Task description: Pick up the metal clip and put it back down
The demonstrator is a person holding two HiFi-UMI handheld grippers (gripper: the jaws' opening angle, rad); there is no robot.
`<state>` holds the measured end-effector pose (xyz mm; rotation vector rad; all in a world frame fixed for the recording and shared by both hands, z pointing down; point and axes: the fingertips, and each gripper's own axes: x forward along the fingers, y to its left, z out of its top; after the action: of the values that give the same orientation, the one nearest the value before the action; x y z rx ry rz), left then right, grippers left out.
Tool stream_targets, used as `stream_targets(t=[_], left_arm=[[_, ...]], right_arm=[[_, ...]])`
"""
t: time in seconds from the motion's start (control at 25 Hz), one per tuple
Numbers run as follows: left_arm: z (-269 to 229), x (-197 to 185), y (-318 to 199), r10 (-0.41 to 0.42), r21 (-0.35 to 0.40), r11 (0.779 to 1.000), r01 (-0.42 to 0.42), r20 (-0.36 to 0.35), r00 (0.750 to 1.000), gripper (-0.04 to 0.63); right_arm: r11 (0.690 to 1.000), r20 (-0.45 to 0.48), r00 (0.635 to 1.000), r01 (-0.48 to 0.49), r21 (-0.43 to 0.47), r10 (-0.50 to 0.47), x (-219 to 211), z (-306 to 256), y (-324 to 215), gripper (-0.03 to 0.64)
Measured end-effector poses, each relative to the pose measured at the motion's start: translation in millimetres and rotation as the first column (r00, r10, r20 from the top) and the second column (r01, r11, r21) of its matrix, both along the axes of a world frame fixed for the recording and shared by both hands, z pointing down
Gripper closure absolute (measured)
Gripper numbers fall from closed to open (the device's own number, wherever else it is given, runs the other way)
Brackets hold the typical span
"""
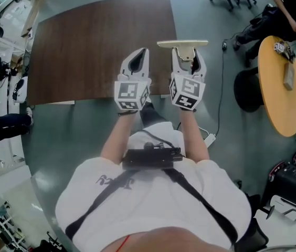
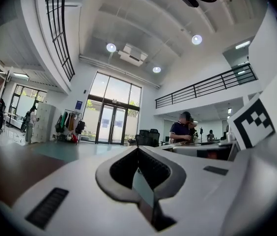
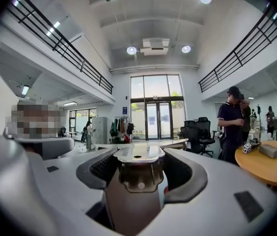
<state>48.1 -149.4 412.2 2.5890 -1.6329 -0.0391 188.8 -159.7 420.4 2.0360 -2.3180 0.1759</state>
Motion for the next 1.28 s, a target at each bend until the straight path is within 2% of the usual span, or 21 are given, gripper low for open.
stream_targets(t=[0.2,0.44,0.72,0.92,1.28], left_arm=[[22.7,-6.3,-24.3,0.011,-0.049,0.999,-0.011,0.006,1.000,0.584],[48.4,-7.6,-93.0,0.031,-0.101,0.994,-0.029,0.019,0.999,0.584],[97.1,0.2,-169.1,0.095,-0.211,0.974,-0.086,0.031,0.995,0.584],[145.4,19.3,-190.3,0.124,-0.302,0.947,-0.112,0.022,0.992,0.584],[189.1,13.7,-214.3,0.141,-0.390,0.912,-0.122,0.020,0.990,0.584]], right_arm=[[0.996,0.020,0.999,-0.025,-0.081,0.026,1.4,38.9,-30.8,0.316],[0.987,0.017,0.999,-0.026,-0.159,0.029,-2.7,82.9,-97.8,0.316],[0.950,0.026,0.997,-0.057,-0.306,0.068,3.0,152.1,-175.5,0.316],[0.899,0.031,0.996,-0.058,-0.435,0.079,22.0,224.3,-196.3,0.316],[0.817,0.007,0.999,-0.026,-0.576,0.037,1.7,313.2,-222.1,0.316]])
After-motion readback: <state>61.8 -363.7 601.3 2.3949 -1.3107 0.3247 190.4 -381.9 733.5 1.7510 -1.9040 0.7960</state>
